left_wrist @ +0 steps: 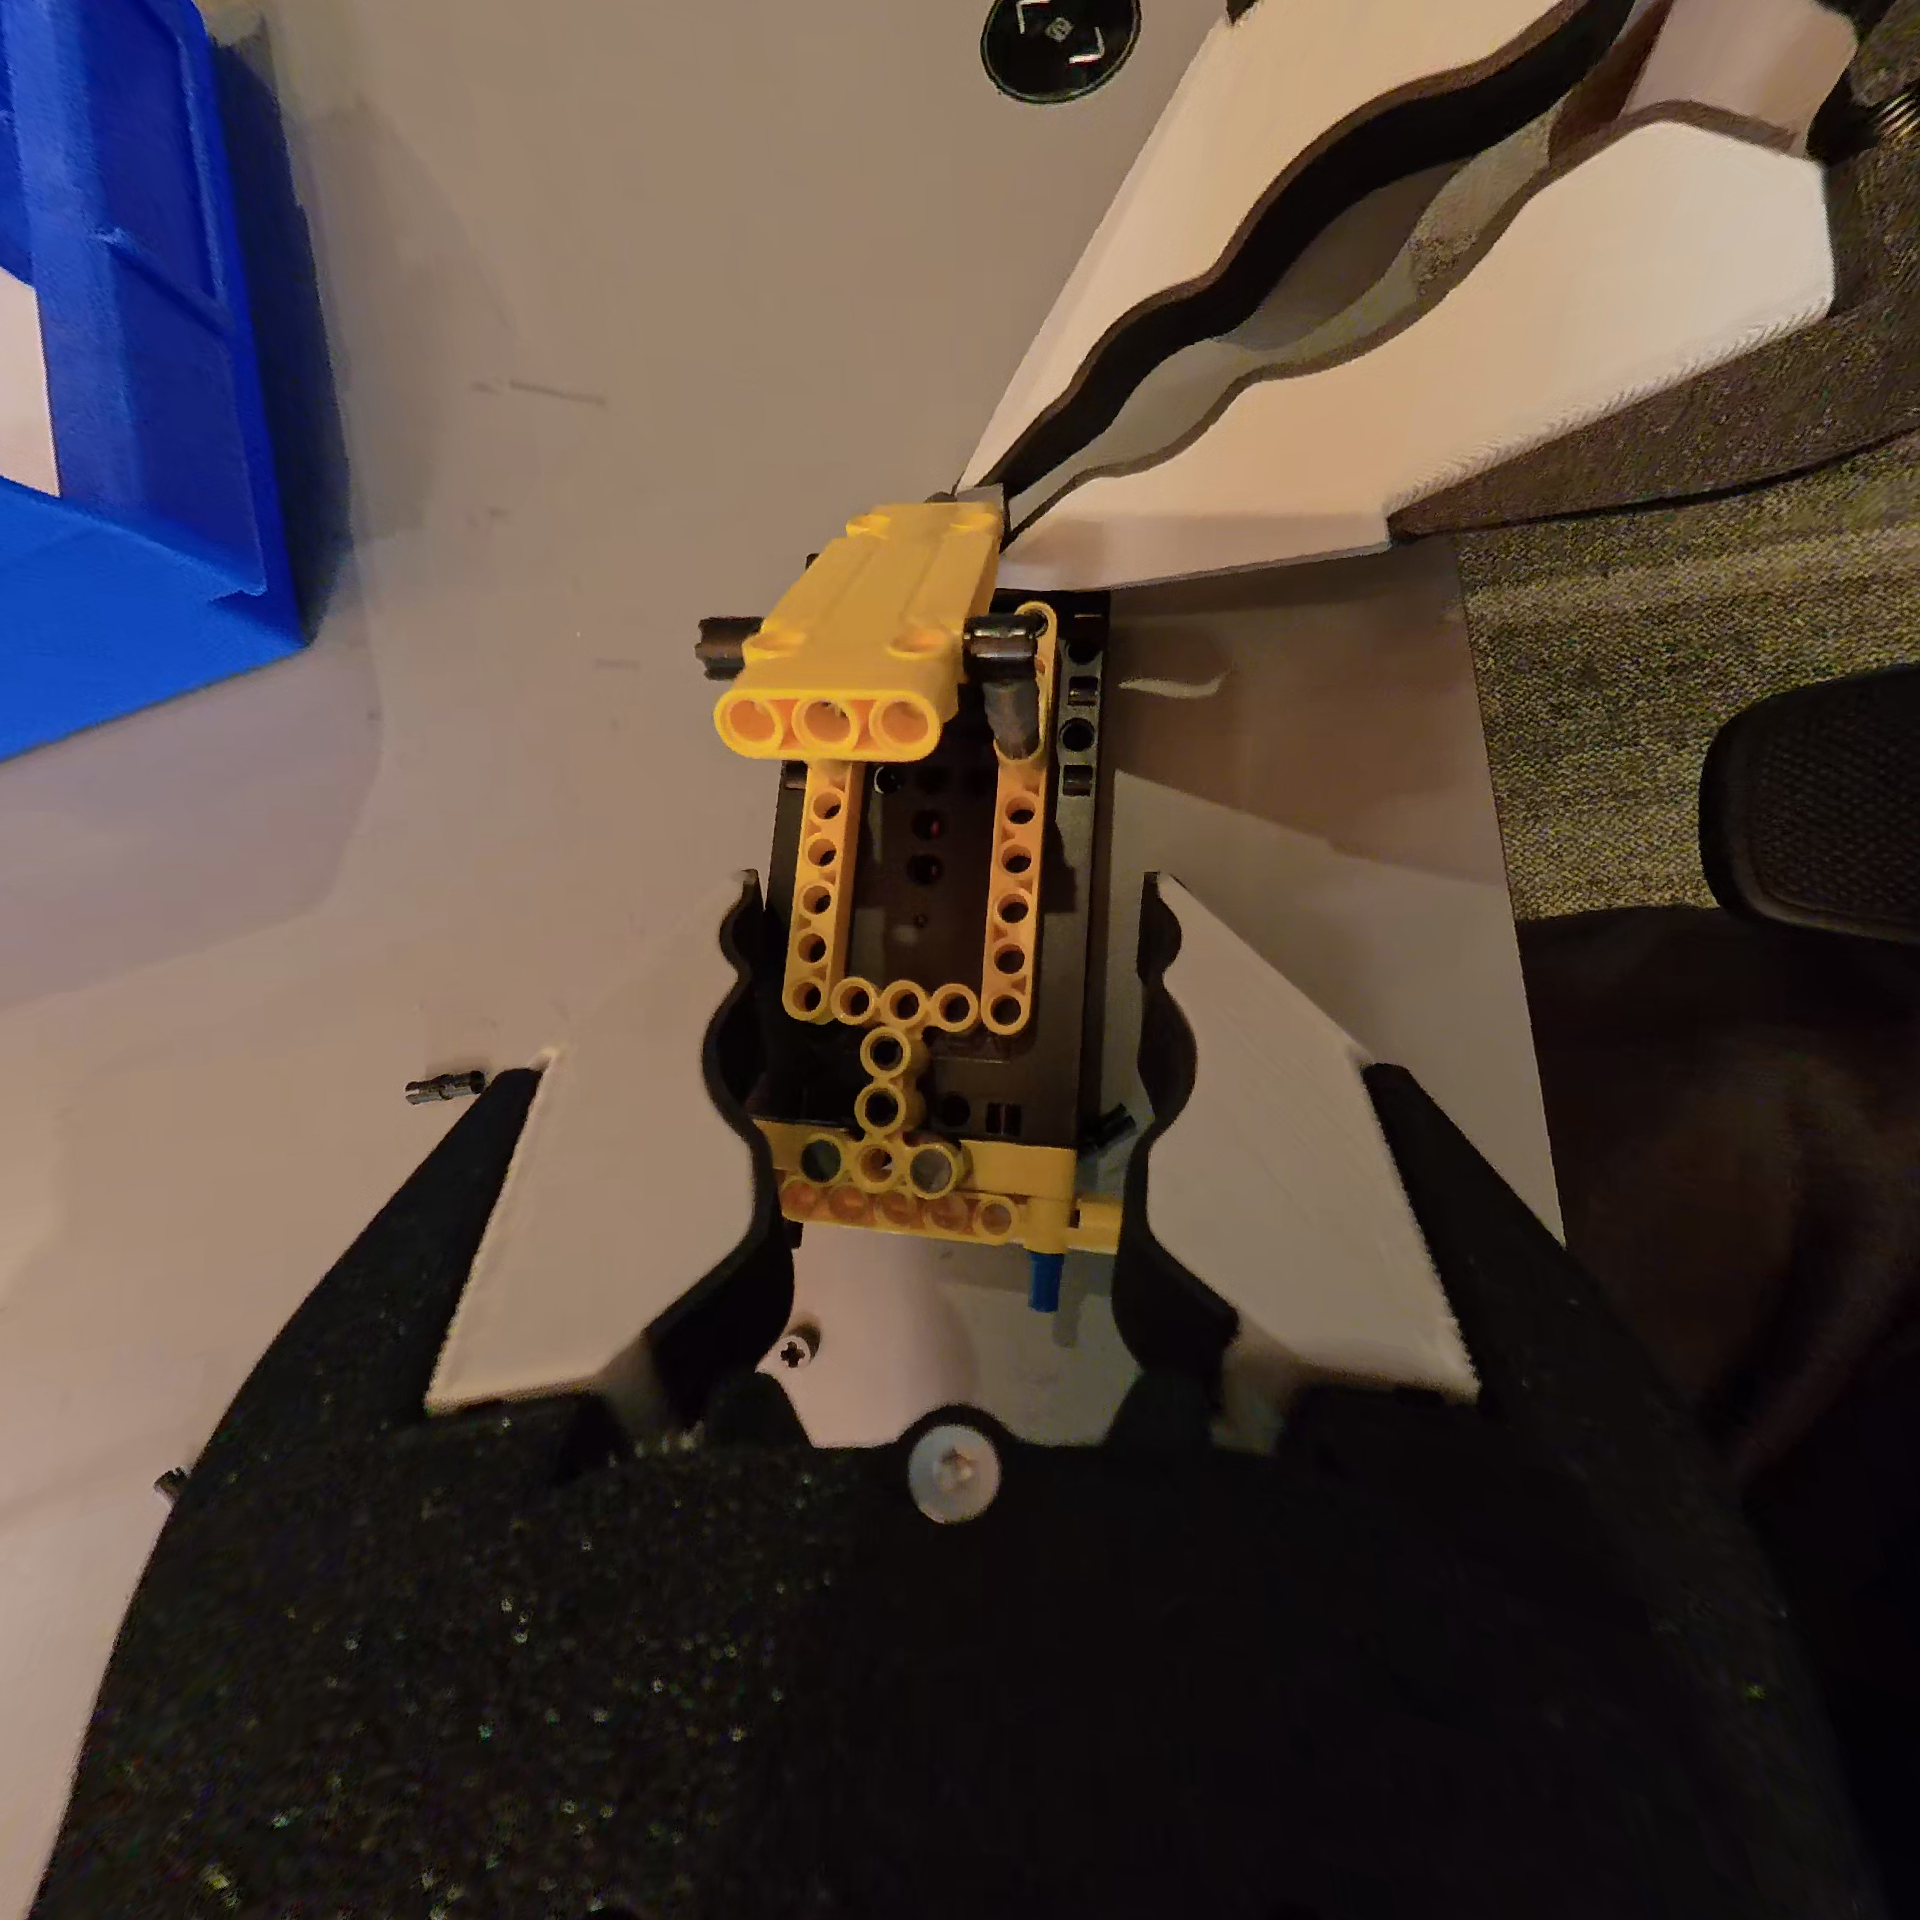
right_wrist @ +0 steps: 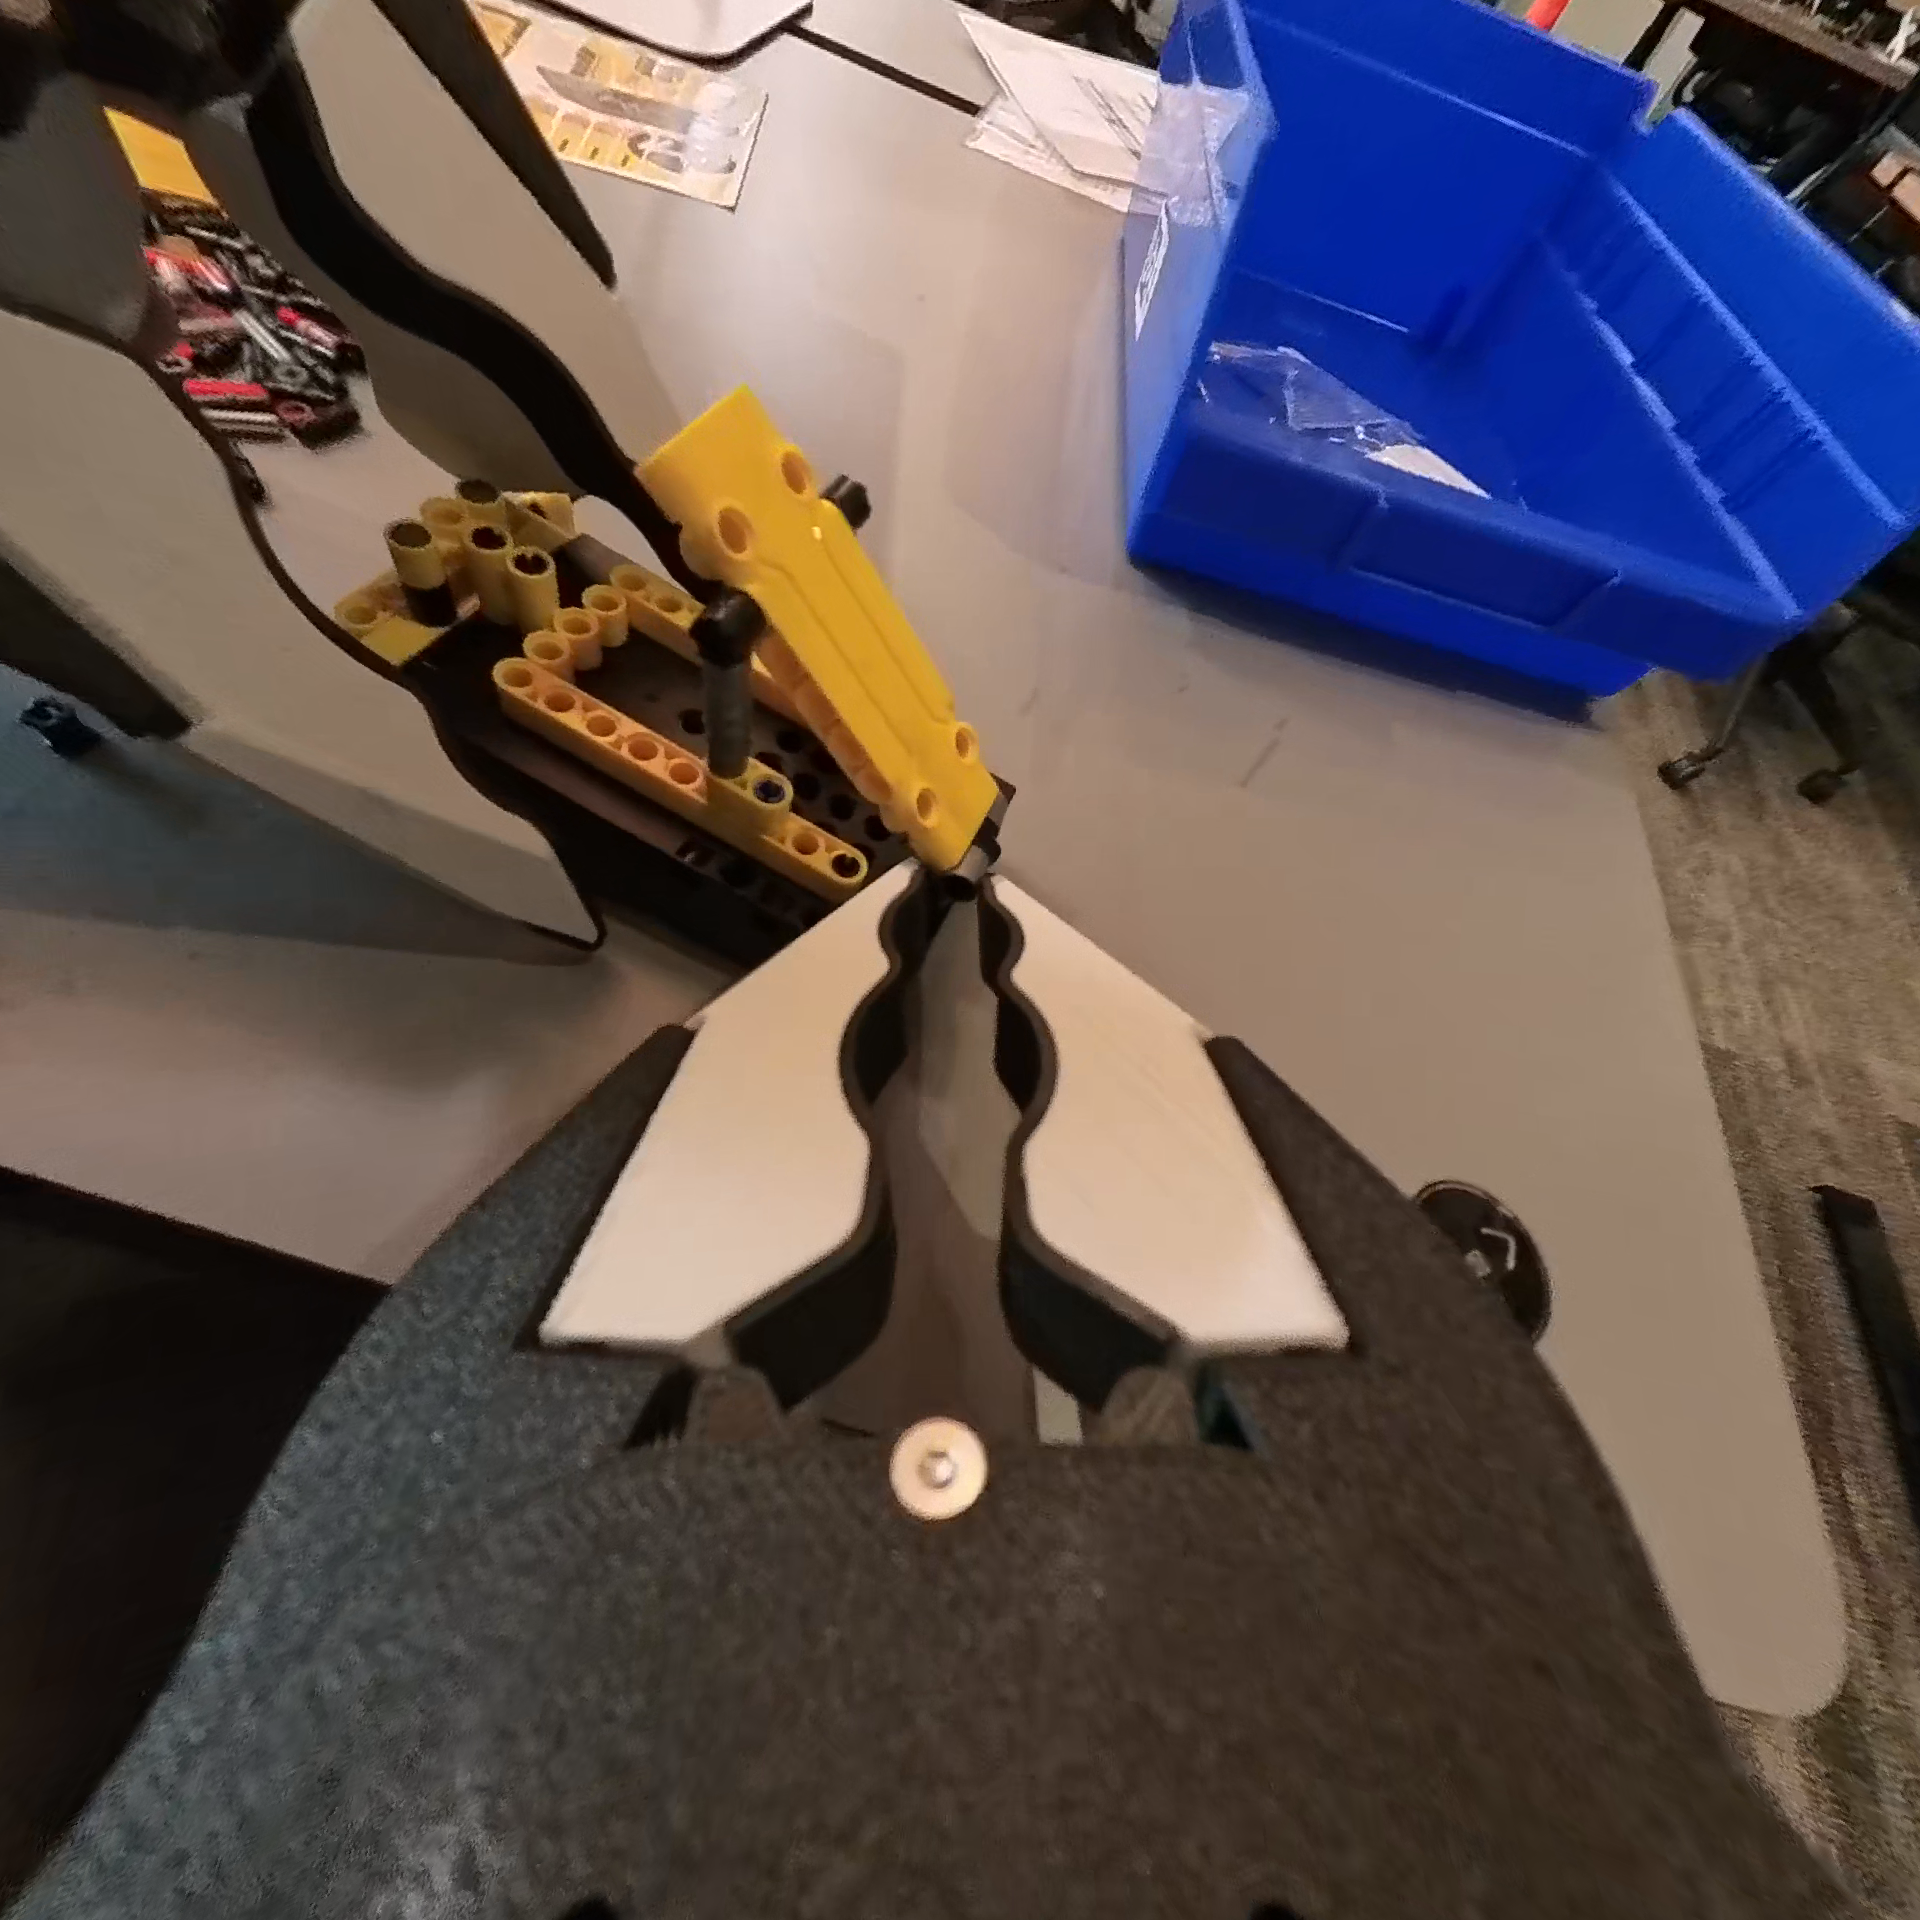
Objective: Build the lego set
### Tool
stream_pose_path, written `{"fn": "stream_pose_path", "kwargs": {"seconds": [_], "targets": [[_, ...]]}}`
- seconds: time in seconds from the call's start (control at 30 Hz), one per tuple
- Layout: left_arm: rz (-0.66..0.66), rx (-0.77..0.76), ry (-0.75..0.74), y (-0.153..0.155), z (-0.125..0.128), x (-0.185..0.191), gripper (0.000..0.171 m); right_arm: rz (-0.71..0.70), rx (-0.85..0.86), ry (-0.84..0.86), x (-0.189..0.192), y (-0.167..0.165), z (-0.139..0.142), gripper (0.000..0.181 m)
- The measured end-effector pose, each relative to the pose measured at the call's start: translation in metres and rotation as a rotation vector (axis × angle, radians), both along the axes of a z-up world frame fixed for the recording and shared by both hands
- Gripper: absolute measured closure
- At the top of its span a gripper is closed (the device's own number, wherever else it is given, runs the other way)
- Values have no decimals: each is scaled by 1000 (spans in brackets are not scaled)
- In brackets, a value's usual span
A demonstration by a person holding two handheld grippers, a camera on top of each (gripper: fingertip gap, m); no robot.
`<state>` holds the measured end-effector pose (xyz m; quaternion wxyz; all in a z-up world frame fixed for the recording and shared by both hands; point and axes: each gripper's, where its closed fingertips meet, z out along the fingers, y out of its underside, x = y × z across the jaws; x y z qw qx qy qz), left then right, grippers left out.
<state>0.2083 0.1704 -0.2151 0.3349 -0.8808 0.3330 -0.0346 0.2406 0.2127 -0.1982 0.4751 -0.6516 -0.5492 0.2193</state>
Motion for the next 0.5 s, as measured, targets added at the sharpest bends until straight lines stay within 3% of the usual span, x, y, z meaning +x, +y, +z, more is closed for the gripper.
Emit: {"fn": "stream_pose_path", "kwargs": {"seconds": [0.5], "targets": [[5, 3, -6, 1, 0, -1, 100, 47, 135, -104, -2, 3, -1, 172]]}}
